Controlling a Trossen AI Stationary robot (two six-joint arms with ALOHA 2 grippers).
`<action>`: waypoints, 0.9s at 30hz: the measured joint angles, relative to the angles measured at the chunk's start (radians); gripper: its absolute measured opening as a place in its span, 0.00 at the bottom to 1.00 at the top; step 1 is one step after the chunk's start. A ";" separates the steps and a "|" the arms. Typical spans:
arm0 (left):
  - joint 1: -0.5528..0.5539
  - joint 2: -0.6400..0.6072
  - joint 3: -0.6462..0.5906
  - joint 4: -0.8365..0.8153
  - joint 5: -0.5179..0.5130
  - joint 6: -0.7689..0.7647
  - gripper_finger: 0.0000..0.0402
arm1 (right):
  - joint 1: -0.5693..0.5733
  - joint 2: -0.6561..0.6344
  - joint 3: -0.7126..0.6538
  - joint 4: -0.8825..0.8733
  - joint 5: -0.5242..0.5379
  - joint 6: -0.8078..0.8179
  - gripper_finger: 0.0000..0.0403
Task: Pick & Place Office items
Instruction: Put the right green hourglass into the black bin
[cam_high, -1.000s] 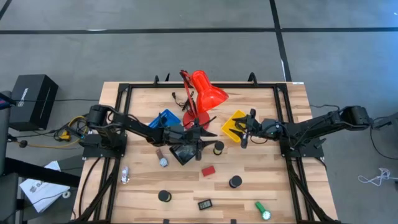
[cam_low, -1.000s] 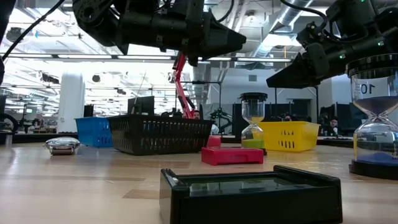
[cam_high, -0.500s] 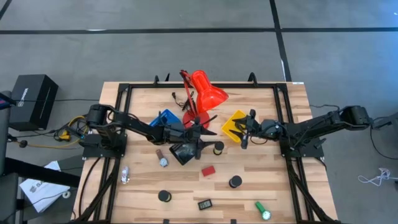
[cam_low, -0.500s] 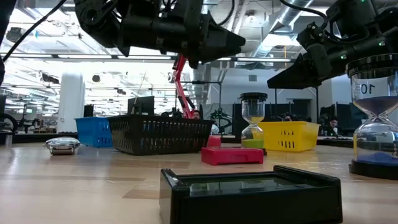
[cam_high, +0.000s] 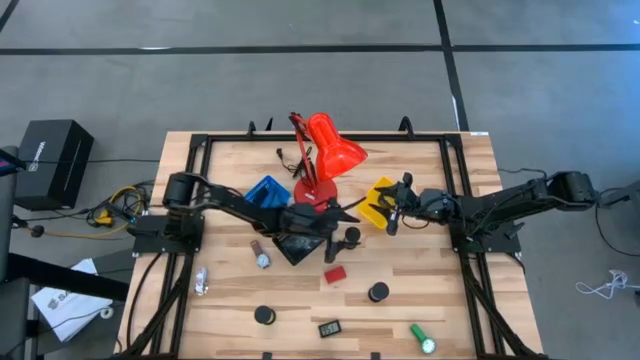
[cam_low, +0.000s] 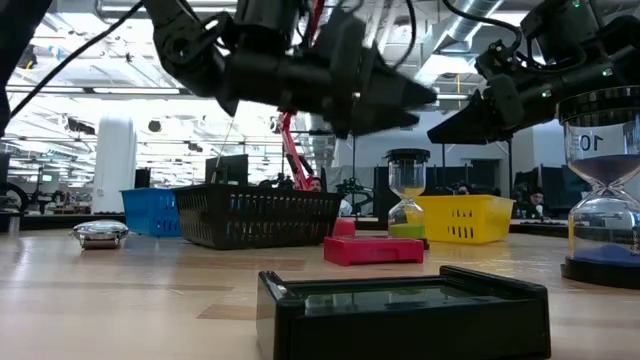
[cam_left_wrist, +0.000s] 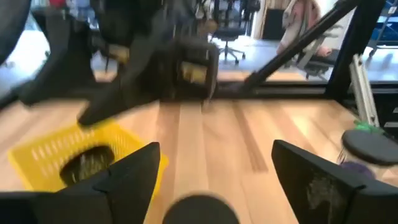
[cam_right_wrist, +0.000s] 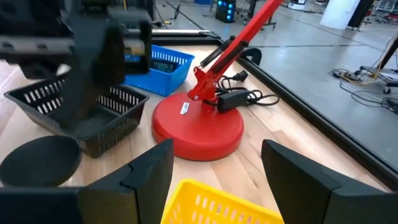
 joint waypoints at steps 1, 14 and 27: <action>0.000 0.005 0.000 -0.013 0.000 -0.009 0.78 | 0.000 0.000 0.000 -0.001 0.000 0.000 0.58; 0.005 0.056 0.000 -0.028 0.000 -0.028 0.81 | 0.000 0.000 0.000 -0.019 0.000 0.000 0.58; 0.011 0.056 0.000 -0.068 0.000 -0.028 0.81 | 0.003 0.000 0.000 -0.020 0.000 0.000 0.58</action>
